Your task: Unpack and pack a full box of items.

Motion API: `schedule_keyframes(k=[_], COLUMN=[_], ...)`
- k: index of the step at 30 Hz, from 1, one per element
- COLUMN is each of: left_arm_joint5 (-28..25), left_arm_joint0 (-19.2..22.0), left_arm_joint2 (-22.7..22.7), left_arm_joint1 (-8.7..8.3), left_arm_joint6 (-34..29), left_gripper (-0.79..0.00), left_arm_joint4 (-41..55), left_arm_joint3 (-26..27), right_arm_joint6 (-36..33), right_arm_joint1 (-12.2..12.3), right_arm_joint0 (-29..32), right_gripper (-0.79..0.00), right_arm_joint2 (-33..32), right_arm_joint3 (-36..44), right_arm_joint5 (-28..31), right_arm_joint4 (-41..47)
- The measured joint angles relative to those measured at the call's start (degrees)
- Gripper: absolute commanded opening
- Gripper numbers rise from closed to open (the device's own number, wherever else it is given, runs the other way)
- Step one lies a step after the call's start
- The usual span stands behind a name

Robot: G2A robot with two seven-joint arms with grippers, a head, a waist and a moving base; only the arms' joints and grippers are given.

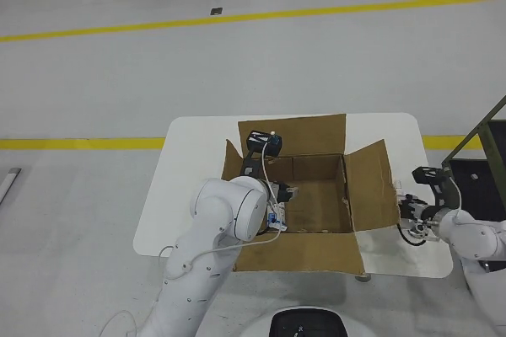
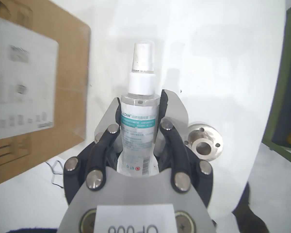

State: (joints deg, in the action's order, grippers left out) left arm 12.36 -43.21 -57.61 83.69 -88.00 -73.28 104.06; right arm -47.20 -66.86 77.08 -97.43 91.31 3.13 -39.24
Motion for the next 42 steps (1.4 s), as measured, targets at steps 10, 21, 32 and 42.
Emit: schedule_keyframes(k=[10, 21, 32, 42], left_arm_joint5=[-1.04, -0.32, 1.11, 1.11], left_arm_joint0=[-1.23, -4.96, -6.47, -6.47], left_arm_joint2=[-0.36, -6.45, -9.34, -9.34], left_arm_joint1=[-0.13, -1.07, -1.33, -1.33], left_arm_joint6=[2.59, 5.72, 5.32, 5.32], left_gripper=[0.0, 0.0, 0.0, 0.0], left_arm_joint4=[-0.55, -8.78, -11.72, -11.72], left_arm_joint3=[0.69, 10.66, 12.21, 12.21], right_arm_joint6=[-0.87, -3.15, 2.44, 4.25], right_arm_joint1=[0.62, 0.59, -3.02, -7.89], right_arm_joint0=[4.0, -3.02, -17.13, -27.95], right_gripper=[-0.785, -0.785, -0.785, -0.634], right_arm_joint2=[-12.42, 6.2, 35.35, 46.68], right_arm_joint3=[10.5, 16.06, 2.7, -12.83], right_arm_joint5=[12.37, 10.0, -8.88, -18.08], right_arm_joint4=[32.2, 20.41, -9.2, 2.21])
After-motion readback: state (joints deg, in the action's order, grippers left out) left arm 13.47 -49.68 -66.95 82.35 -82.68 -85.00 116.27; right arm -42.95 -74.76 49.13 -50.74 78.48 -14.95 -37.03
